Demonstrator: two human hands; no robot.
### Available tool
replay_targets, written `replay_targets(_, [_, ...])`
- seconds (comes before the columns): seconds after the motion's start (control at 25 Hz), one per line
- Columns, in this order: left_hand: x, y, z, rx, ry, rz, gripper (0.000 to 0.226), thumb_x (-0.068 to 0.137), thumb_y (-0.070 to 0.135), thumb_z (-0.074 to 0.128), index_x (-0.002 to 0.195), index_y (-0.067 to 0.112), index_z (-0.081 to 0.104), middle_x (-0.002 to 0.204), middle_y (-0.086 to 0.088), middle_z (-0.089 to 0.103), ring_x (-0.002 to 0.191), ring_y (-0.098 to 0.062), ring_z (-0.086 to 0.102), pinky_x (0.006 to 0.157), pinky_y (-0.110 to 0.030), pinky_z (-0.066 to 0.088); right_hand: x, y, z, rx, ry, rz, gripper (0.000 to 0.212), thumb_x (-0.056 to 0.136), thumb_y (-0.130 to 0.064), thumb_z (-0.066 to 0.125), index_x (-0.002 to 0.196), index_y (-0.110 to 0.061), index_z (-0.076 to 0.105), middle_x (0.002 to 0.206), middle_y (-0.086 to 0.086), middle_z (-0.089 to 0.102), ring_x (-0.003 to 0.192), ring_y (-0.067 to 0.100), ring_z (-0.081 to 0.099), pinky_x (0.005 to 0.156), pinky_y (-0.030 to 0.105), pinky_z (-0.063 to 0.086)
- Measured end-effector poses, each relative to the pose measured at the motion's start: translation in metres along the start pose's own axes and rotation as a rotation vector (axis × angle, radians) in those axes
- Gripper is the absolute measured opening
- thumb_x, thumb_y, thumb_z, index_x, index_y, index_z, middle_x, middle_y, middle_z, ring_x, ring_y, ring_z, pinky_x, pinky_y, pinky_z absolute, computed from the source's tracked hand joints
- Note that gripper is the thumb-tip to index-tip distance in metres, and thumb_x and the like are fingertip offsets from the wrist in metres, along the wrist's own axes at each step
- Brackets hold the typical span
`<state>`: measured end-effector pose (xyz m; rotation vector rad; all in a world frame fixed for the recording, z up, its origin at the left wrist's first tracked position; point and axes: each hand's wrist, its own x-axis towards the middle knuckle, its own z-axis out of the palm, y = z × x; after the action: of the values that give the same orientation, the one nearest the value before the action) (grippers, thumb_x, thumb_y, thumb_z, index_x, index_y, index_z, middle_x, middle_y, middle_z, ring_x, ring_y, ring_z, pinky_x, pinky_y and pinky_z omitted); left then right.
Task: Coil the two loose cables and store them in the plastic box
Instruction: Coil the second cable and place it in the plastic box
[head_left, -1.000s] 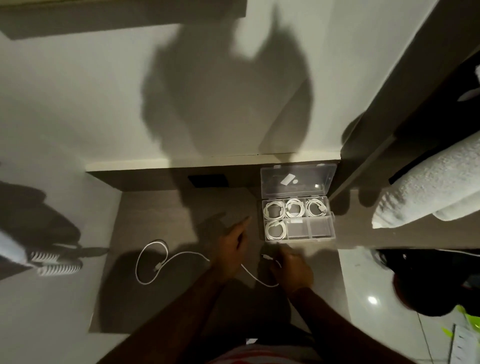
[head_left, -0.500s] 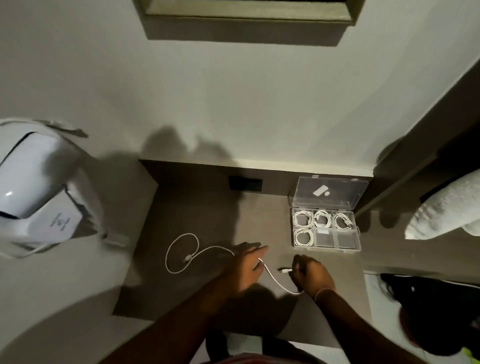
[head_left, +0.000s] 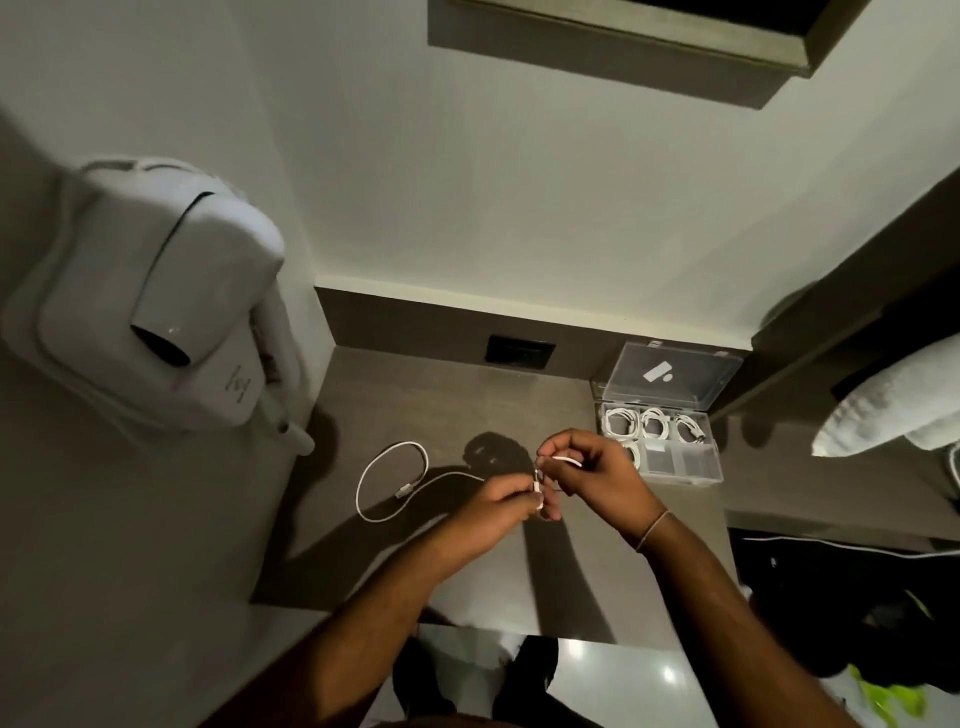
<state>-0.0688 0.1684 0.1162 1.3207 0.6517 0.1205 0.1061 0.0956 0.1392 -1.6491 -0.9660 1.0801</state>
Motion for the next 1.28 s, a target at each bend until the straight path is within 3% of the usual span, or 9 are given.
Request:
replay_targets(0.2, [-0.036,0.046,-0.019,-0.261,-0.110,-0.034,0.033,0.111,0.034,0.051,0.119,0.009,0.072,0.102,-0.015,0.078,0.101,-0.034,0.076,0.109,-0.052,0.055,0.005,-0.046,0.000,0.063,-0.116,-0.102,0.004,0.096,-0.007,0.074,0.098,-0.005,0.077,0.074,-0.002,0.077,0.066,0.007,0.068,0.064,0.016,0.054])
replay_targets(0.36, [-0.033,0.083,-0.017,-0.593,-0.199,0.120,0.041,0.115,0.023,0.039,0.146,0.003,0.057,0.144,-0.024,0.065,0.135,-0.038,0.063,0.116,-0.044,0.050,-0.003,-0.051,0.006,0.161,-0.089,-0.036,0.022,0.104,-0.008,0.058,0.099,-0.013,0.079,0.088,0.002,0.076,0.084,0.016,0.071,0.082,0.029,0.057])
replay_targets(0.48, [-0.016,0.105,-0.021,-0.705,-0.085,0.228,0.044,0.115,0.020,0.034,0.155,0.007,0.045,0.158,-0.015,0.054,0.148,-0.027,0.052,0.124,-0.039,0.037,-0.029,-0.040,0.030,0.017,-0.213,-0.066,0.035,0.113,-0.012,0.043,0.091,-0.009,0.069,0.083,0.011,0.064,0.083,0.021,0.059,0.085,0.032,0.049])
replay_targets(0.64, [-0.001,0.111,-0.029,-0.438,0.037,0.239,0.052,0.107,0.020,0.046,0.158,0.014,0.039,0.163,-0.008,0.050,0.150,-0.019,0.049,0.128,-0.040,0.031,-0.054,-0.050,0.014,-0.114,-0.308,-0.090,0.018,0.108,-0.011,0.057,0.094,-0.009,0.067,0.070,0.000,0.062,0.066,0.015,0.057,0.071,0.029,0.048])
replay_targets(0.8, [0.006,0.098,-0.018,0.236,0.153,0.193,0.039,0.106,0.035,0.047,0.141,0.036,0.063,0.162,0.002,0.051,0.150,-0.015,0.048,0.128,-0.047,0.033,-0.042,-0.108,-0.043,-0.553,-0.194,-0.248,0.030,0.099,-0.046,0.064,0.089,-0.021,0.076,0.068,0.002,0.070,0.057,0.015,0.061,0.059,0.040,0.052])
replay_targets(0.88, [0.008,0.092,-0.011,0.231,0.118,0.140,0.036,0.104,0.042,0.049,0.130,0.036,0.073,0.142,0.000,0.070,0.139,-0.021,0.060,0.123,-0.053,0.040,-0.029,-0.136,-0.066,-0.570,-0.109,-0.328,0.036,0.094,-0.058,0.062,0.088,-0.027,0.078,0.074,-0.004,0.076,0.064,0.012,0.068,0.061,0.038,0.056])
replay_targets(1.08, [-0.003,0.105,-0.003,-0.370,-0.315,0.187,0.045,0.109,0.031,0.050,0.150,0.013,0.057,0.119,-0.014,0.073,0.123,-0.027,0.067,0.119,-0.036,0.043,0.015,-0.147,-0.069,-0.162,-0.001,-0.348,0.017,0.094,-0.028,0.080,0.079,-0.021,0.080,0.065,-0.011,0.071,0.060,-0.002,0.061,0.062,0.012,0.048])
replay_targets(1.2, [-0.008,0.115,-0.006,-0.426,-0.348,0.274,0.047,0.111,0.018,0.042,0.155,0.002,0.046,0.123,-0.018,0.070,0.122,-0.030,0.067,0.121,-0.041,0.042,0.027,-0.123,-0.050,-0.018,0.072,-0.255,0.018,0.096,-0.019,0.077,0.079,-0.012,0.077,0.068,0.003,0.069,0.065,0.004,0.059,0.066,0.017,0.048])
replay_targets(1.28, [-0.011,0.121,-0.006,-0.512,-0.356,0.315,0.047,0.111,0.016,0.043,0.155,0.000,0.045,0.136,-0.022,0.068,0.132,-0.035,0.063,0.121,-0.043,0.042,0.024,-0.103,-0.031,-0.024,0.005,-0.209,0.030,0.101,-0.001,0.064,0.076,-0.017,0.071,0.066,-0.004,0.068,0.063,-0.002,0.060,0.064,0.019,0.049])
